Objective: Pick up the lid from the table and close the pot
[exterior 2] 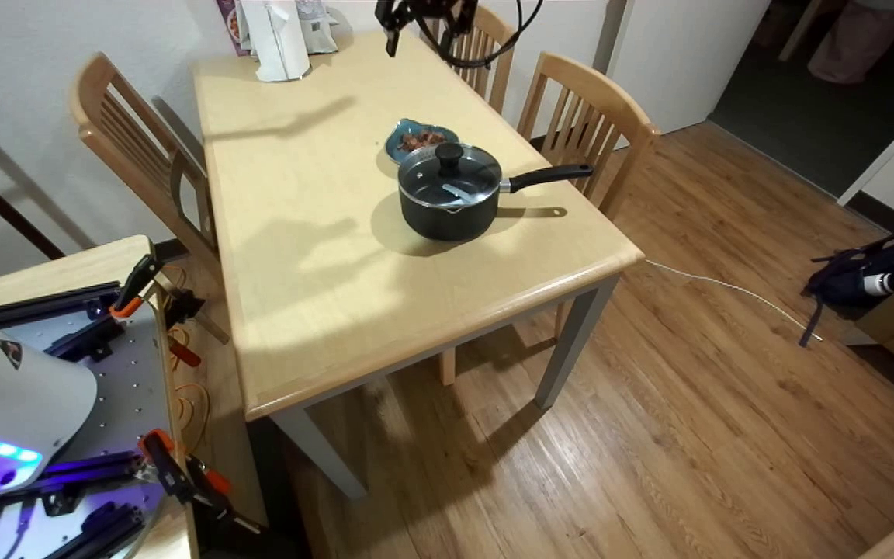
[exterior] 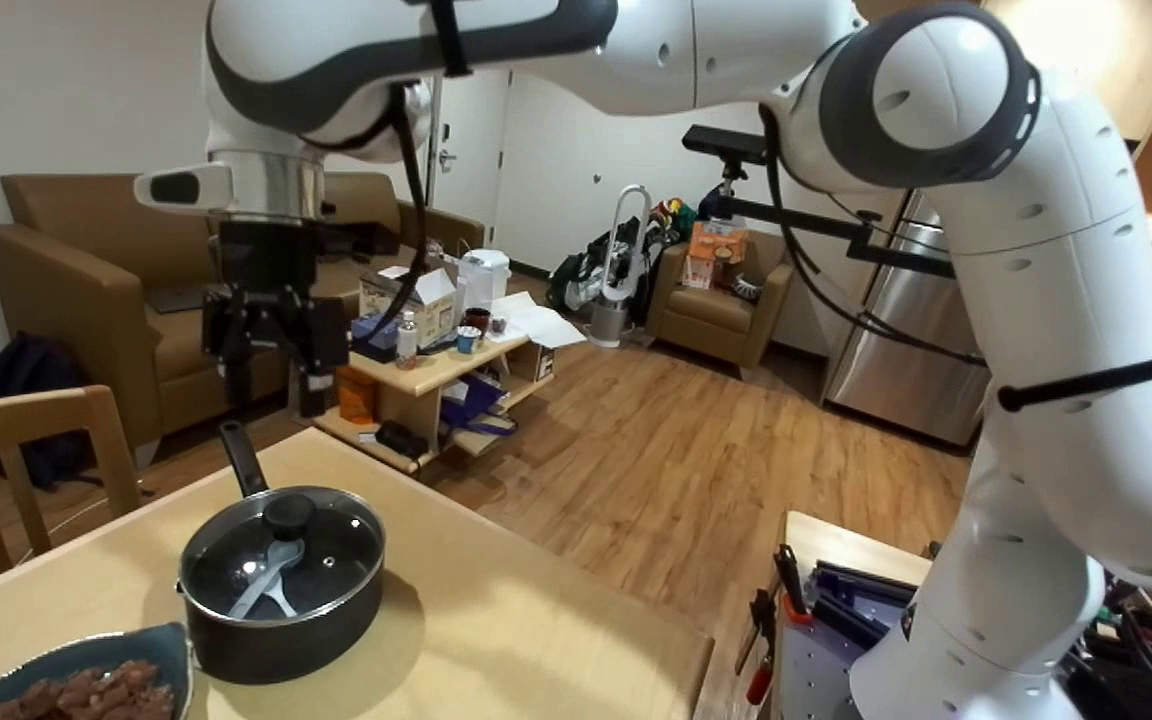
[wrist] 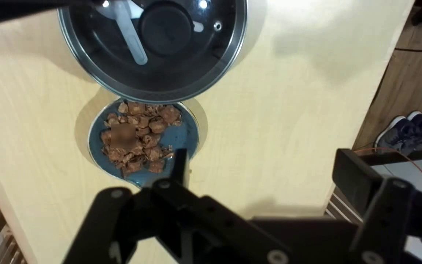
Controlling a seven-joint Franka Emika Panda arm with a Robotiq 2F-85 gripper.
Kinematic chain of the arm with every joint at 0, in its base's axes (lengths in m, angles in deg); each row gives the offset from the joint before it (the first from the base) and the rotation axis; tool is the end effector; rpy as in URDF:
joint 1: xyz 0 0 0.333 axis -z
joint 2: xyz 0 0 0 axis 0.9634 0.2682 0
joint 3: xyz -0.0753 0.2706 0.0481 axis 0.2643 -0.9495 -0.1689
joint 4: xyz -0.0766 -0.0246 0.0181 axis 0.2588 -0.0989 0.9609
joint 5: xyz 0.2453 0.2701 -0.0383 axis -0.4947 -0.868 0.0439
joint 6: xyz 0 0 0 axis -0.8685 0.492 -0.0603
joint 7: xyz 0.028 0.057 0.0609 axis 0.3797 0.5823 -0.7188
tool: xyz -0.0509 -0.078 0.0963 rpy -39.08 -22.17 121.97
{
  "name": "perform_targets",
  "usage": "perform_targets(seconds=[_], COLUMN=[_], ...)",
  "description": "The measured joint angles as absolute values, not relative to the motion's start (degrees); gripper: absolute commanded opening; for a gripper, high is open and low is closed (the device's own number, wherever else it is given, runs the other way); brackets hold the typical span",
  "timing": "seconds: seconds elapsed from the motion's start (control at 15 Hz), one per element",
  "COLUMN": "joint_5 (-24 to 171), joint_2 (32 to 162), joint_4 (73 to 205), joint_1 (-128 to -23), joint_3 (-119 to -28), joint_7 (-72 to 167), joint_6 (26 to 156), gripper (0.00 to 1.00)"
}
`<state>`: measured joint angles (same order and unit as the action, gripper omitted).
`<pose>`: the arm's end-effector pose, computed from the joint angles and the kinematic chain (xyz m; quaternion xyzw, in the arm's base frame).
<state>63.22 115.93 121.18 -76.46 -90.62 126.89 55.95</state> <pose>0.6388 0.1636 0.3346 -0.7188 -0.6774 0.0078 0.1566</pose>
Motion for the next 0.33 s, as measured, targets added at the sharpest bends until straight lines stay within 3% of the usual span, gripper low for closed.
perform_targets(seconds=[0.33], joint_5=[62.58], joint_2=[115.55], joint_4=[121.28], joint_1=[-76.12], joint_3=[-90.83], joint_7=[126.93], joint_6=[55.31], gripper=[1.00])
